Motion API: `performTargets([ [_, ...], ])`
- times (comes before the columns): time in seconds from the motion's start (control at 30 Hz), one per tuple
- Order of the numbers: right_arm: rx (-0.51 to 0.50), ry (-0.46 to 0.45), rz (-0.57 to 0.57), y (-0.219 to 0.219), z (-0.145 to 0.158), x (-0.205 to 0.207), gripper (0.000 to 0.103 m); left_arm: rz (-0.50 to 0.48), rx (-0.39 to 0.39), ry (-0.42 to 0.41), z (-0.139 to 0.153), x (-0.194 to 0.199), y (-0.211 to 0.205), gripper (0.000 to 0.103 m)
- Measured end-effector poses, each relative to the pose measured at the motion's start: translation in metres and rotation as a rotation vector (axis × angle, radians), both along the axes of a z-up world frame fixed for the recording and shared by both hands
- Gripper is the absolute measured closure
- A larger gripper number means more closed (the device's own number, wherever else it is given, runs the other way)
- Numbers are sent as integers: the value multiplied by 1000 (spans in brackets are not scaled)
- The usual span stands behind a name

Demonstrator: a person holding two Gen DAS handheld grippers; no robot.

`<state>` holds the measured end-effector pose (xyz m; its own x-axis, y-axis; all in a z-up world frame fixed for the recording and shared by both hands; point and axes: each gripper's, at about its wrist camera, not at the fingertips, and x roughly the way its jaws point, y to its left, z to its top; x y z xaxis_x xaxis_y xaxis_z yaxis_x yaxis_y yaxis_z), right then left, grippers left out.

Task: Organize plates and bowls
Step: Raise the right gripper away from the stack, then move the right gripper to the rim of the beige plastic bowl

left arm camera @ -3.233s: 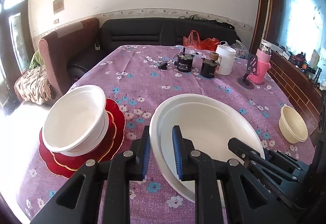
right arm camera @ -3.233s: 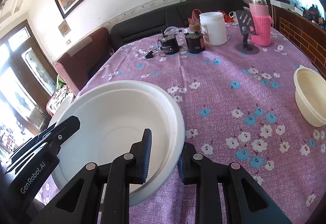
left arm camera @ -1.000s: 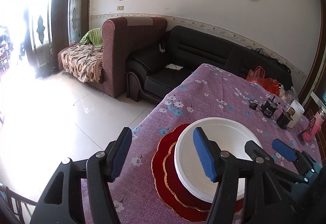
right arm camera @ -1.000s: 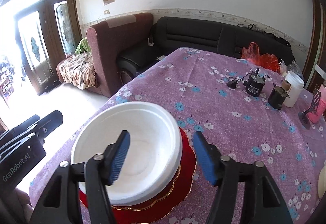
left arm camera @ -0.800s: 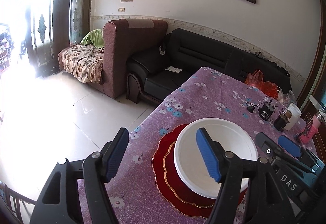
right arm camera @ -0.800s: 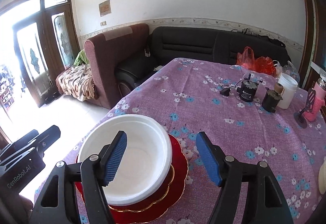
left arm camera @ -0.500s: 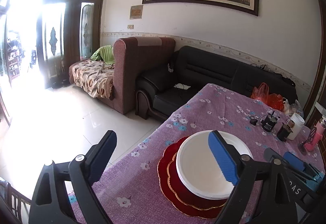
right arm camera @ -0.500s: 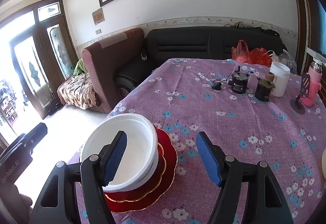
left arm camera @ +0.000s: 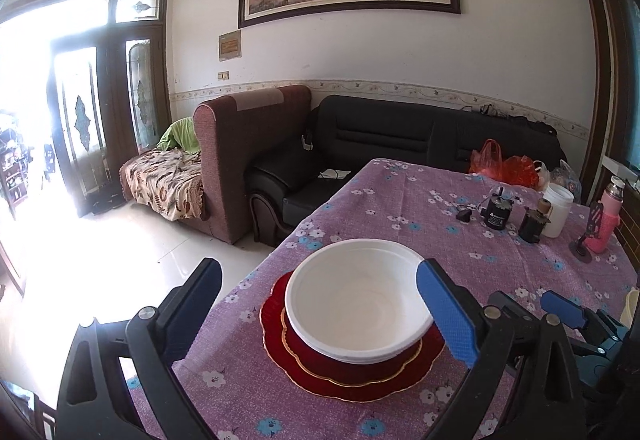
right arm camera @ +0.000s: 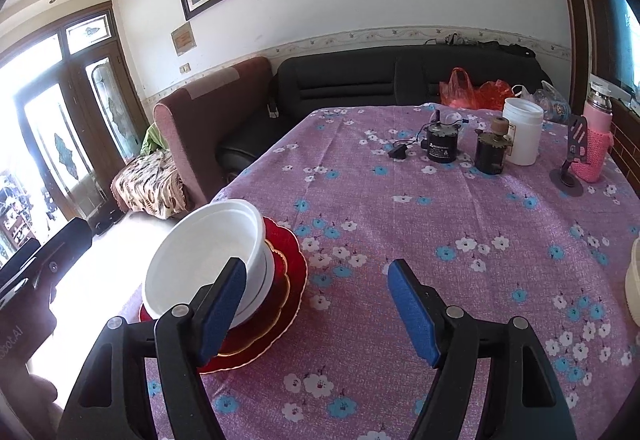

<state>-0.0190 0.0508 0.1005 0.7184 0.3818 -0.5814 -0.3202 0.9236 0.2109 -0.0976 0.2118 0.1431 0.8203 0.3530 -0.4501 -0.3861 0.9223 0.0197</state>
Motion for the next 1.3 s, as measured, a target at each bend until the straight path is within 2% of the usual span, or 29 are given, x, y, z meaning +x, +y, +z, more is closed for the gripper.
performTargets([
  [0.37,46,63,-90,-61,-23,-5,25,-69,86,67,-11,11,-57,5],
  [0.57,72,99,-148,-95,-33,-4,25,-127,107,105,-17,19,-86,5],
  [1.0,74,91,-223,-151,-32,-9,25,-207,135,144,-19,28,-127,5],
  [1.3,87,73,-294,-192,-26,-17,25,-260,187,143,-16,29,-159,5],
])
